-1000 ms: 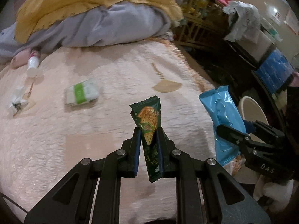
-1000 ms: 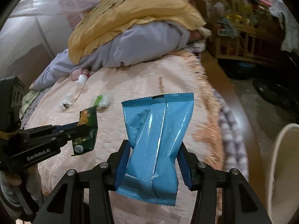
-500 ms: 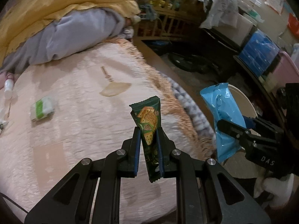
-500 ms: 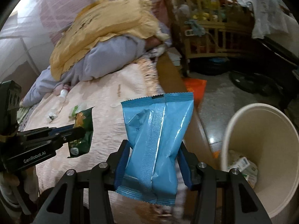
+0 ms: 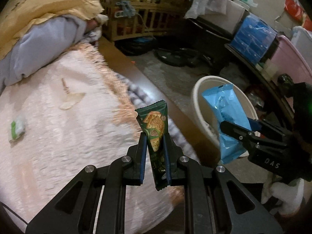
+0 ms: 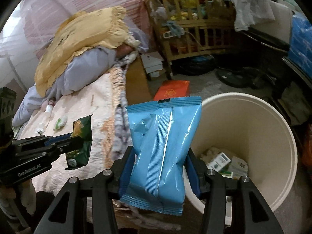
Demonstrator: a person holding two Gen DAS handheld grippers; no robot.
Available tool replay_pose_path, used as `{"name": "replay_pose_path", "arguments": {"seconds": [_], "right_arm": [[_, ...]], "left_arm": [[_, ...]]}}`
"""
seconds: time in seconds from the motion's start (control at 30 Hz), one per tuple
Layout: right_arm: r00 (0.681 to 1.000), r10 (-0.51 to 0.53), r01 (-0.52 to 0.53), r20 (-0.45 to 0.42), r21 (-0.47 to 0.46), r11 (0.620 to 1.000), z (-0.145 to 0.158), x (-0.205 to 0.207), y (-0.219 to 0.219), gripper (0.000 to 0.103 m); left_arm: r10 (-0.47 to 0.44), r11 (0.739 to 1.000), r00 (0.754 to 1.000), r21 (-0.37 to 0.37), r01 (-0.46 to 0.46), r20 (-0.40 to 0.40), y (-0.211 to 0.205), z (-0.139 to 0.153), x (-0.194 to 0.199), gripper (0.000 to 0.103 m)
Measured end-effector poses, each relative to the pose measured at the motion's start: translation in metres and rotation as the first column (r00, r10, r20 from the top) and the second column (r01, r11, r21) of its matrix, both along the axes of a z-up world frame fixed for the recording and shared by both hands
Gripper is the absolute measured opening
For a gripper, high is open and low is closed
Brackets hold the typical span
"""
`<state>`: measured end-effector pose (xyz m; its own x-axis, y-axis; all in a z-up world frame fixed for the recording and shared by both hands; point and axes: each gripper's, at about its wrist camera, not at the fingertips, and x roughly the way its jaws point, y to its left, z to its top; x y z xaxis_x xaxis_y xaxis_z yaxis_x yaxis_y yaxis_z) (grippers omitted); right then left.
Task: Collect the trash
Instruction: 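Carry the blue snack bag and green snack stick over the white bucket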
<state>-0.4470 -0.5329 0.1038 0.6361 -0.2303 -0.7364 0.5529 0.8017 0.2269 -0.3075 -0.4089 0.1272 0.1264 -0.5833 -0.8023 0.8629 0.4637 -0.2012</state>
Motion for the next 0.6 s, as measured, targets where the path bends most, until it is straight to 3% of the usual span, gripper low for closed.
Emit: {"name": "replay_pose_path", "arguments": {"seconds": [0.6], "right_arm": [[0.989,-0.148,0.148,-0.007,0.029,0.988,-0.017,-0.059,-0.058,0.048]], "left_arm": [[-0.11,0.994,0.993,-0.01,0.11,-0.033,-0.074,-0.005,-0.044,0.014]]}}
